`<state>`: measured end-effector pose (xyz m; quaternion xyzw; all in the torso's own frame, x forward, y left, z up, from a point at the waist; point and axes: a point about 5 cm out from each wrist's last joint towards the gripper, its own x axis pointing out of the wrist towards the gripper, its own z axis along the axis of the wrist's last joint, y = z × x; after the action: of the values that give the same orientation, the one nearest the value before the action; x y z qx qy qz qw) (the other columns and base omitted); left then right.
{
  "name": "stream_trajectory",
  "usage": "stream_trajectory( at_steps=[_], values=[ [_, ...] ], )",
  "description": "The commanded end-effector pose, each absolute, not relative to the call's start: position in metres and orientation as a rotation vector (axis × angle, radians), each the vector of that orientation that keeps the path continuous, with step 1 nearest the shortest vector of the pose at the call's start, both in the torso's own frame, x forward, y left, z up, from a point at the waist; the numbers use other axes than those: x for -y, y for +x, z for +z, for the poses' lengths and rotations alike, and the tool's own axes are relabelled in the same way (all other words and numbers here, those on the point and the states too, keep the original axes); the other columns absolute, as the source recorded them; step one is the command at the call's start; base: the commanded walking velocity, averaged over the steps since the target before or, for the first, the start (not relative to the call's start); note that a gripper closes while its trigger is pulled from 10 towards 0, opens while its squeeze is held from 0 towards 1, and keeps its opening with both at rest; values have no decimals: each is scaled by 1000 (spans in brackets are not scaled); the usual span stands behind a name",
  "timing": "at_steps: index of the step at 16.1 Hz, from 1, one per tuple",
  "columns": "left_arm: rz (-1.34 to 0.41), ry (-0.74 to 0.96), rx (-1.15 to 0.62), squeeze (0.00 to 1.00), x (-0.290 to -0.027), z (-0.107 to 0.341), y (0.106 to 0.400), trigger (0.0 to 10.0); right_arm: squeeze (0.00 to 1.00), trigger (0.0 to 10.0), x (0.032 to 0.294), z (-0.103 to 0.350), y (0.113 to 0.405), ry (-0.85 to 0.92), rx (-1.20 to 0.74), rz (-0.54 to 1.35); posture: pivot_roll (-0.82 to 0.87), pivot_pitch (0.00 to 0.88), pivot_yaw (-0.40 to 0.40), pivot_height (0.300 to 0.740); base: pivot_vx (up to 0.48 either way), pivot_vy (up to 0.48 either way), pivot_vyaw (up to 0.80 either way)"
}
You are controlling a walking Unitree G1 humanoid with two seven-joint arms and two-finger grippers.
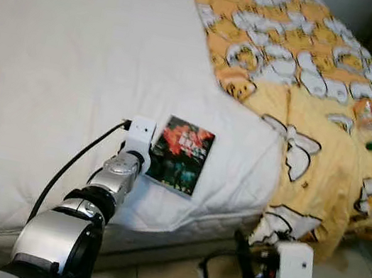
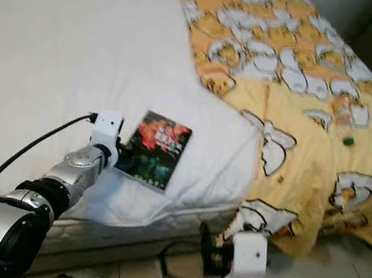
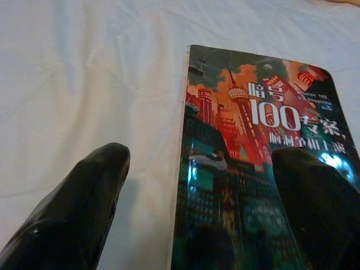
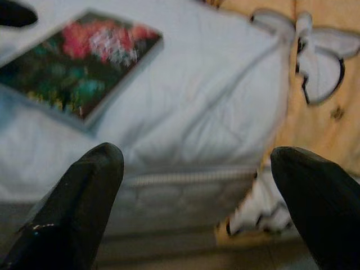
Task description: Clean up the room
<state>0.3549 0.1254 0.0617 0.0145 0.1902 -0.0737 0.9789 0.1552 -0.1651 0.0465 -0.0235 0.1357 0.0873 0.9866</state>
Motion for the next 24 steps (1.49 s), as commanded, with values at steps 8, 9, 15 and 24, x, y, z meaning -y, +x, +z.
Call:
stream_trajectory(
  at_steps=[8, 9, 15, 24],
  values=[
    [-215, 97, -415, 0, -108, 46, 343, 10000, 0, 10000, 163, 54, 143, -69, -325, 215, -176, 228, -112, 736, 0, 0, 0],
    [-202, 111, -420, 0, -109, 45, 342, 10000, 0, 10000, 164, 54, 141, -72, -334, 216, -177, 228, -112, 736, 0, 0, 0],
    [-228, 65, -464, 0, -106, 41, 339, 10000, 0, 10000, 164, 52, 141, -77, -356, 217, -176, 225, -106, 736, 0, 0, 0],
    [-297, 74, -579, 0, -105, 28, 331, 0, 0, 10000, 167, 50, 141, -87, -372, 206, -189, 213, -100, 736, 0, 0, 0]
  ],
)
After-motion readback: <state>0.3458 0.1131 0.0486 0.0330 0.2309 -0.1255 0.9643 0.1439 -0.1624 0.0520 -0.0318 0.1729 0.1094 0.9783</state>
